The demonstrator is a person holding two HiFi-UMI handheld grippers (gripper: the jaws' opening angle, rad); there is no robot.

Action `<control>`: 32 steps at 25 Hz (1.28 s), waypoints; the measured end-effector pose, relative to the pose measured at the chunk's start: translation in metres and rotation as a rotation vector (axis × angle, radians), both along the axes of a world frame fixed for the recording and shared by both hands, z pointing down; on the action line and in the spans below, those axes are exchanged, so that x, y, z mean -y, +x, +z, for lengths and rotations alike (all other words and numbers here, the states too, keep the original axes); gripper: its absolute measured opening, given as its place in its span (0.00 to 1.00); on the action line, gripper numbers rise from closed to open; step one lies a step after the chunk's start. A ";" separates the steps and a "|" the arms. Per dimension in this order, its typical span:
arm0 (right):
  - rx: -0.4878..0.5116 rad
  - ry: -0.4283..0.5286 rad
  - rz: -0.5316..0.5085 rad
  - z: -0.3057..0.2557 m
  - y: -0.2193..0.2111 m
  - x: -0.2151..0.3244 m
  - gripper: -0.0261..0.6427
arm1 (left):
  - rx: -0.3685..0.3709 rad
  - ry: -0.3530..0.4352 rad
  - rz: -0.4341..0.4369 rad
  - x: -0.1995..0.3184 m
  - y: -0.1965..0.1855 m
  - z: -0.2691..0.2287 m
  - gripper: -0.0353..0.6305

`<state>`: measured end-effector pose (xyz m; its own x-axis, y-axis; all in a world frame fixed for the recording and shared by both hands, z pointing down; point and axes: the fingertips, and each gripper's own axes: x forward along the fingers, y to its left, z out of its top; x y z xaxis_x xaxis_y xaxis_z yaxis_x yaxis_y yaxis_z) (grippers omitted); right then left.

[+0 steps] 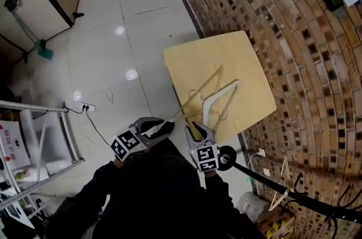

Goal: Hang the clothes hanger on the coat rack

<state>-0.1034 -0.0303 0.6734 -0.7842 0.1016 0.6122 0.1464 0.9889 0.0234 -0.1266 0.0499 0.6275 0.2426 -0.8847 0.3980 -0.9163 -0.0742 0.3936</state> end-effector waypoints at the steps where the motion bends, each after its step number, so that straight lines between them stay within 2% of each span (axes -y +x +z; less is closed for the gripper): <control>1: -0.002 -0.008 0.036 0.003 -0.006 0.009 0.18 | -0.010 0.000 0.029 0.011 -0.009 -0.002 0.32; 4: -0.041 0.032 0.117 0.022 -0.016 0.036 0.18 | 0.014 -0.018 0.131 0.041 -0.037 -0.006 0.32; 7: -0.136 0.052 0.206 0.044 -0.009 0.061 0.19 | 0.035 -0.036 0.234 0.072 -0.054 -0.005 0.32; 11: -0.231 0.048 0.340 0.074 0.006 0.081 0.19 | 0.017 -0.059 0.397 0.099 -0.055 -0.003 0.32; 14: -0.306 0.062 0.401 0.099 0.009 0.097 0.22 | -0.006 -0.077 0.509 0.119 -0.055 -0.006 0.32; 20: -0.438 0.039 0.570 0.129 0.015 0.093 0.23 | -0.032 -0.093 0.765 0.144 -0.066 -0.016 0.32; 26: -0.559 0.060 0.653 0.169 0.021 0.100 0.25 | -0.009 -0.081 0.906 0.167 -0.101 -0.016 0.31; 32: -0.590 0.022 0.683 0.174 0.018 0.104 0.23 | -0.027 -0.098 1.022 0.172 -0.109 -0.004 0.32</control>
